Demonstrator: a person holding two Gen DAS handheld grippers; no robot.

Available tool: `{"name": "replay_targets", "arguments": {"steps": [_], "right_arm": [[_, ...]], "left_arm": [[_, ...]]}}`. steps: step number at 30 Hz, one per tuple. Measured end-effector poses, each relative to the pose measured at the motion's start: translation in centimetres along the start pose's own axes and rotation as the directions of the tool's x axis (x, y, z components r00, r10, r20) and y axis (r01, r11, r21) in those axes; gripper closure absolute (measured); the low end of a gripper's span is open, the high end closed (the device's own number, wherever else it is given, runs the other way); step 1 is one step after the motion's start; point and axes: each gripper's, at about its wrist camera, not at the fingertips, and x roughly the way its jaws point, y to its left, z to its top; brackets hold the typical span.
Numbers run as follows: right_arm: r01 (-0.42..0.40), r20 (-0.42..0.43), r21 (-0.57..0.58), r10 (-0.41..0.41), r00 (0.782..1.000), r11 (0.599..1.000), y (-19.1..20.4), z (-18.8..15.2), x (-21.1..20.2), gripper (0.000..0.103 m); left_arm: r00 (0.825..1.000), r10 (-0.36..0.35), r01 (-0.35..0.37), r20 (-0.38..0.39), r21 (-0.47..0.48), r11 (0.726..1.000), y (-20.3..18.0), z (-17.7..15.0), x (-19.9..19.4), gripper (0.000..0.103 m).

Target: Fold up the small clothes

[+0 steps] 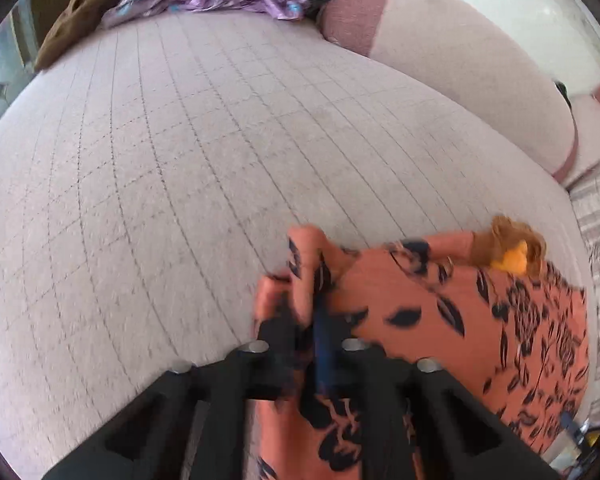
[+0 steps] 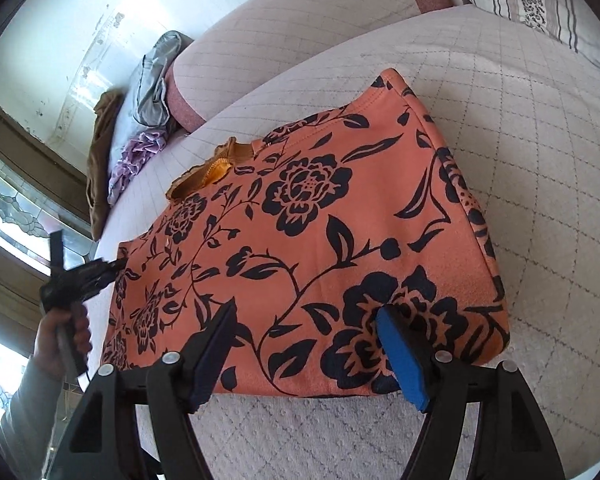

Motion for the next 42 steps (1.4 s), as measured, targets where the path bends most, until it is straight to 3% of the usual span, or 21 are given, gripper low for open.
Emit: {"name": "replay_targets", "arguments": {"steps": [11, 14, 18, 23, 27, 30, 32, 33, 34, 36, 37, 38, 39, 41, 42], "right_arm": [[-0.031, -0.02, -0.049, 0.03, 0.999, 0.998, 2.0, 0.5, -0.3, 0.027], [-0.022, -0.046, -0.005, 0.022, 0.999, 1.0, 0.9, 0.8, 0.8, 0.027], [-0.115, 0.022, 0.061, 0.114, 0.993, 0.991, 0.6, 1.9, -1.3, 0.027], [-0.141, 0.072, 0.122, 0.133, 0.988, 0.982, -2.1, 6.2, -2.3, 0.027], [-0.008, 0.063, 0.195, -0.004, 0.998, 0.981, -6.9, 11.4, -0.5, 0.027], [0.015, 0.005, 0.176, -0.016, 1.0, 0.984, -7.9, 14.3, 2.3, 0.028], [0.033, -0.016, 0.132, -0.031, 0.999, 0.991, -7.5, 15.3, 3.8, 0.043], [0.027, -0.047, 0.106, -0.022, 0.999, 0.994, -7.0, 15.8, 4.8, 0.076], [0.062, -0.068, 0.075, -0.057, 0.996, 0.995, -6.4, 16.1, 5.5, 0.085], [0.133, -0.043, 0.039, -0.131, 0.99, 0.99, -6.5, 16.3, 5.9, 0.09], [0.166, -0.065, 0.089, -0.161, 0.985, 0.982, -8.0, 16.3, 6.8, 0.09], [0.124, -0.07, 0.18, -0.113, 0.991, 0.976, -9.7, 16.4, 7.3, 0.091], [0.108, -0.054, 0.207, -0.098, 0.994, 0.972, -9.9, 16.5, 7.1, 0.09], [0.133, -0.034, 0.155, -0.129, 0.991, 0.979, -8.6, 16.5, 6.3, 0.077], [0.164, -0.036, 0.133, -0.161, 0.986, 0.977, -8.1, 16.4, 5.9, 0.054]], "left_arm": [[0.999, -0.03, 0.033, 0.035, -0.094, 0.995, 3.3, -0.1, 0.5, 0.098], [0.999, -0.021, 0.024, 0.035, -0.097, 0.995, 3.1, 0.2, 0.7, 0.098], [0.999, -0.01, 0.013, 0.04, -0.087, 0.996, 3.8, -0.4, 0.1, 0.097], [0.999, 0.017, -0.014, 0.043, -0.056, 0.998, 3.5, -2.0, -1.3, 0.097], [0.999, 0.012, -0.01, 0.039, -0.055, 0.998, 3.2, -2.1, -1.3, 0.096], [0.999, 0.003, -0.001, 0.04, -0.052, 0.999, 3.1, -1.8, -0.9, 0.096], [0.999, -0.002, 0.004, 0.046, -0.048, 0.999, 3.2, -1.9, -1.2, 0.096], [0.999, -0.003, 0.005, 0.048, -0.044, 0.999, 3.4, -1.7, -1.1, 0.096], [0.999, 0.0, 0.002, 0.053, -0.037, 0.999, 3.5, -1.7, -1.1, 0.096], [0.998, 0.009, -0.007, 0.058, -0.032, 0.999, 3.5, -1.8, -0.8, 0.095], [0.998, 0.01, -0.008, 0.057, -0.042, 0.999, 3.5, -1.7, -0.7, 0.095], [0.999, 0.009, -0.006, 0.052, -0.056, 0.998, 3.6, -1.5, -0.7, 0.095], [0.999, 0.01, -0.007, 0.048, -0.058, 0.998, 3.5, -1.4, -0.6, 0.094], [0.999, 0.014, -0.012, 0.052, -0.05, 0.999, 3.4, -1.3, -1.0, 0.093], [0.998, 0.016, -0.014, 0.061, -0.043, 0.999, 3.2, -1.2, -1.5, 0.09]]}}
